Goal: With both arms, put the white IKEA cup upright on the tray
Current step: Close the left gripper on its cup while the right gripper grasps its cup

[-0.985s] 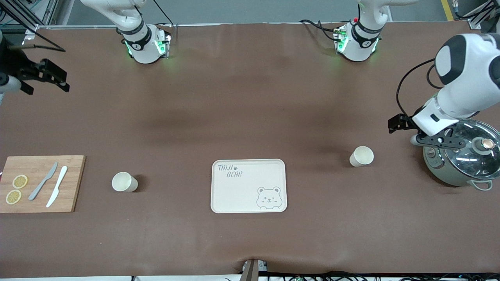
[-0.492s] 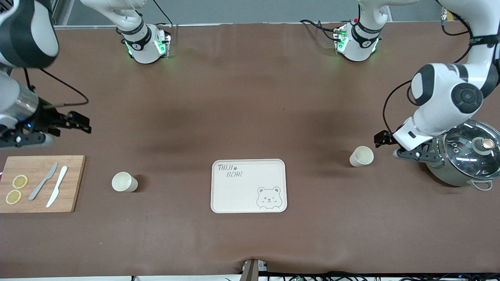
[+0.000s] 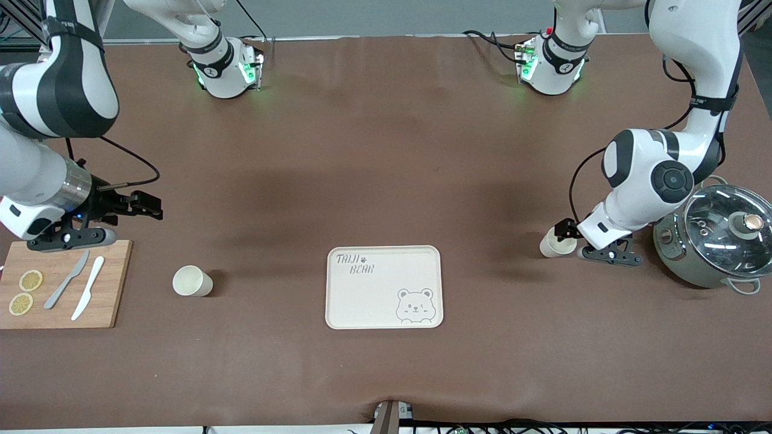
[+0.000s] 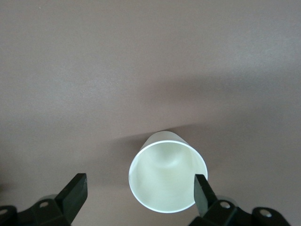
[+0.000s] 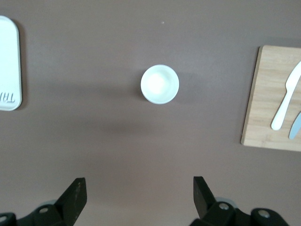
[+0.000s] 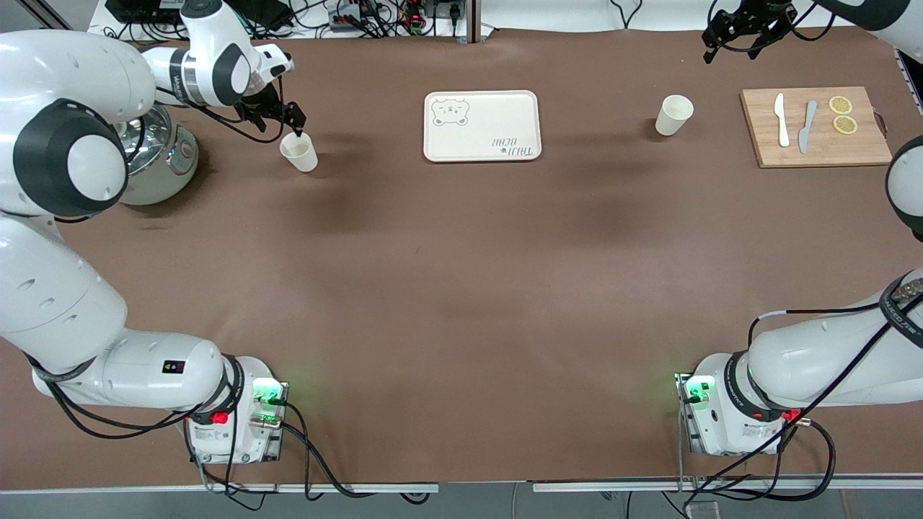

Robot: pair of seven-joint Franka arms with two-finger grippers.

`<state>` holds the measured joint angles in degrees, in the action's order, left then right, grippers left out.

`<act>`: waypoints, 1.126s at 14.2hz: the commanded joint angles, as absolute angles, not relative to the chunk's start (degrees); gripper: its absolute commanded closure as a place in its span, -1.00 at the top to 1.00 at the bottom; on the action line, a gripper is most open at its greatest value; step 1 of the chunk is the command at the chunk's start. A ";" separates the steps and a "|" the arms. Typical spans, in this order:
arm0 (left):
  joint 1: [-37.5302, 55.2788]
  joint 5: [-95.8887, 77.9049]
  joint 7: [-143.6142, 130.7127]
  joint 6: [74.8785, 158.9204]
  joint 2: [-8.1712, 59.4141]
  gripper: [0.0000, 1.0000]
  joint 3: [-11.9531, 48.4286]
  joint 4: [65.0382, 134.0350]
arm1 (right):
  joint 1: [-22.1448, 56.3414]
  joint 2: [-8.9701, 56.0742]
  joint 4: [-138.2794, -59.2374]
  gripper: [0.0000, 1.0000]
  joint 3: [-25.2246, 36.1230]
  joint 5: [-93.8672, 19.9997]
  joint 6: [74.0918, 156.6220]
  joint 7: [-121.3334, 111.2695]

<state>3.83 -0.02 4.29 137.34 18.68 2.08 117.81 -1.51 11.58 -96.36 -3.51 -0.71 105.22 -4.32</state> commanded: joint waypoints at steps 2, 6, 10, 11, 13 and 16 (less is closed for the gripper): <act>3.43 -0.26 3.96 137.81 18.80 1.00 2.11 117.77 | -5.00 19.49 -94.75 1.00 -3.52 0.53 114.23 -4.92; 3.16 -0.26 3.96 141.93 21.79 1.00 2.11 117.95 | -6.24 25.47 -93.96 1.00 -3.52 0.79 121.37 -9.14; 2.81 -0.26 4.91 142.91 24.16 1.00 2.11 117.95 | -5.45 30.14 -92.64 1.00 -3.52 0.97 121.55 -9.14; 2.46 -0.26 4.75 142.91 24.60 1.00 2.11 117.86 | -5.36 31.28 -92.55 1.00 -3.52 1.05 121.73 -9.14; 2.37 -0.26 4.83 142.91 24.96 1.00 2.11 117.86 | -5.36 33.04 -92.55 1.00 -3.52 1.14 124.87 -9.23; 2.37 -0.26 5.10 143.00 25.05 1.00 2.11 117.77 | -5.36 34.54 -92.55 1.00 -3.52 2.28 126.38 -9.23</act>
<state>2.61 -0.02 4.40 142.38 25.14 1.96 117.91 -5.24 33.15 -94.19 -3.28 1.17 126.12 -8.77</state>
